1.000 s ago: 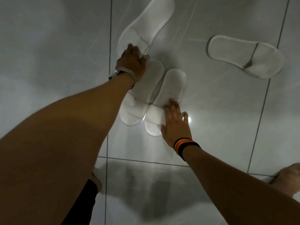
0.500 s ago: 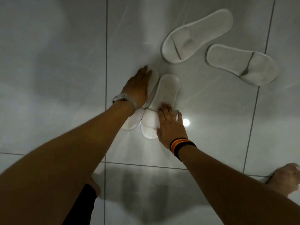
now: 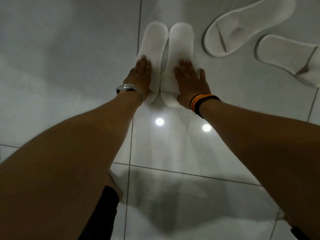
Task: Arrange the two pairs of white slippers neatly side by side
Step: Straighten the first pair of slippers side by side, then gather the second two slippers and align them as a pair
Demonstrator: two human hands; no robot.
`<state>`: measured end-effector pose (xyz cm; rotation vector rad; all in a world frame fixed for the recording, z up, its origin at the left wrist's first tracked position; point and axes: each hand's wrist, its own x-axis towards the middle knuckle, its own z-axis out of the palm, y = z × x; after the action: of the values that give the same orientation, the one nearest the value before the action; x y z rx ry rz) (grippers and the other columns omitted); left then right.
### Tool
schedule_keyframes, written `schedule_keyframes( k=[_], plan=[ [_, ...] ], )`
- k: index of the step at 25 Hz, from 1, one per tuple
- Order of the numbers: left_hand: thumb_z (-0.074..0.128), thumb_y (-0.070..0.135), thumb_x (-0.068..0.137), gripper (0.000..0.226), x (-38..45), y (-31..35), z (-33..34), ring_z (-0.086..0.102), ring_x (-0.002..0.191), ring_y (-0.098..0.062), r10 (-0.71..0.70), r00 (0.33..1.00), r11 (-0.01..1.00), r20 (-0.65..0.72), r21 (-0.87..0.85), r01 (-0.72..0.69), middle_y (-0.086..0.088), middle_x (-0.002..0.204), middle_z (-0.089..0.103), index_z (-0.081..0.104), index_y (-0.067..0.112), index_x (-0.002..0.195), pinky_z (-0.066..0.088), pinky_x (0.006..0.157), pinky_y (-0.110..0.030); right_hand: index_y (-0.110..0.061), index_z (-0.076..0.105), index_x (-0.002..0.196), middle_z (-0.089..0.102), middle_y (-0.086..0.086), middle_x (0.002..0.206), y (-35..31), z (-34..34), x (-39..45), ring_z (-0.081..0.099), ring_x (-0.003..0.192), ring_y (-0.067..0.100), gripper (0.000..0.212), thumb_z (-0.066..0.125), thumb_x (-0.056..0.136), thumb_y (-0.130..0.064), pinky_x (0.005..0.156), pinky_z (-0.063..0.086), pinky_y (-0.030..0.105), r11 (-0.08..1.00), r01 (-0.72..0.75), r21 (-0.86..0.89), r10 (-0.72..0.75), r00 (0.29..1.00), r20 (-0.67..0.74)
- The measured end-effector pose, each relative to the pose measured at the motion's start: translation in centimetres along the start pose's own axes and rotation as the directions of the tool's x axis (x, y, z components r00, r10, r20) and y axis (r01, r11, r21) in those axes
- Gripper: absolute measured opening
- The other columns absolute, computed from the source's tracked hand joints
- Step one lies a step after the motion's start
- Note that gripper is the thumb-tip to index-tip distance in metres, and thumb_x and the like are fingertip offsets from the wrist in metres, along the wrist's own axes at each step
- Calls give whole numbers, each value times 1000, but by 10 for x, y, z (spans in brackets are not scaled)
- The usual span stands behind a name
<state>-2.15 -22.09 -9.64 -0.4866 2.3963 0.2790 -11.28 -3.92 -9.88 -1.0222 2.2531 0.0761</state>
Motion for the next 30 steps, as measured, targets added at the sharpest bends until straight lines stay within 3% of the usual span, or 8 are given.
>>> schedule_keyframes(
  k=[6, 11, 14, 16, 19, 23, 26, 30],
  plan=[
    [54, -3, 92, 91, -2, 5, -2, -6, 155, -27, 7, 1000, 994, -13, -105, -8, -10, 166, -17, -8, 10, 158, 10, 126, -39, -14, 0, 159, -13, 8, 168, -26, 5, -7, -9, 155, 26, 88, 56, 94, -32, 122, 16, 55, 984, -157, 88, 157, 988, 13],
    [50, -8, 90, 91, -10, 21, 6, -8, 154, -29, 0, 1000, 990, -22, -138, -3, -12, 166, -17, -8, 8, 158, 8, 127, -41, -13, 2, 159, -8, 10, 168, -13, 19, -25, -5, 155, 28, 89, 58, 93, -35, 123, 15, 54, 992, -101, 74, 103, 995, -18],
    [58, 1, 87, 98, -17, 31, 9, -9, 154, -29, 19, 995, 974, -95, -223, -40, -13, 166, -16, -10, 8, 158, 6, 127, -42, -12, 15, 158, 3, 11, 168, 0, -1, -21, 3, 155, 28, 78, 54, 94, -36, 124, 12, 53, 994, -35, 107, 50, 989, -141],
    [56, 5, 86, 97, -23, 54, 8, -8, 155, -28, 100, 982, 967, -163, -216, -134, -11, 166, -14, -8, 9, 158, 4, 126, -40, -12, 21, 156, 8, 12, 168, 25, -21, -17, 8, 154, 30, 74, 54, 93, -34, 123, 15, 54, 989, -57, 139, 91, 964, -250],
    [43, 0, 90, 84, -1, 106, -9, -6, 155, -24, 171, 952, 951, -252, -210, -227, -9, 167, -11, -5, 10, 159, 4, 127, -37, -12, 16, 157, 4, 12, 168, 91, -46, -11, 5, 155, 31, 75, 52, 95, -31, 122, 16, 57, 937, -269, 222, 331, 890, -315],
    [35, 3, 95, 72, 70, 185, -36, -1, 155, -31, 246, 931, 942, -270, -161, -296, -14, 167, -4, 2, 6, 159, 10, 126, -42, -13, 3, 159, -6, 12, 168, 207, -39, -36, -4, 154, 35, 80, 49, 96, -34, 118, 15, 66, 748, -610, 261, 654, 744, -138],
    [37, 2, 95, 75, 93, 239, -40, -8, 154, -31, 186, 974, 974, -130, -106, -201, -13, 166, -12, -3, 6, 158, 9, 126, -44, -20, 0, 159, -4, 10, 168, 262, -12, -81, 0, 153, 38, 81, 48, 97, -38, 112, 25, 69, 757, -635, 153, 641, 767, 10],
    [40, 13, 98, 72, 64, 291, -27, 3, 153, -35, 109, 987, 982, -116, -140, -125, -13, 167, -7, 3, 8, 159, 20, 121, -48, -15, 20, 154, 25, 16, 157, 280, 8, -111, 32, 135, 43, 75, 57, 91, -31, 101, 45, 54, 781, -568, 260, 606, 789, -95]
  ],
)
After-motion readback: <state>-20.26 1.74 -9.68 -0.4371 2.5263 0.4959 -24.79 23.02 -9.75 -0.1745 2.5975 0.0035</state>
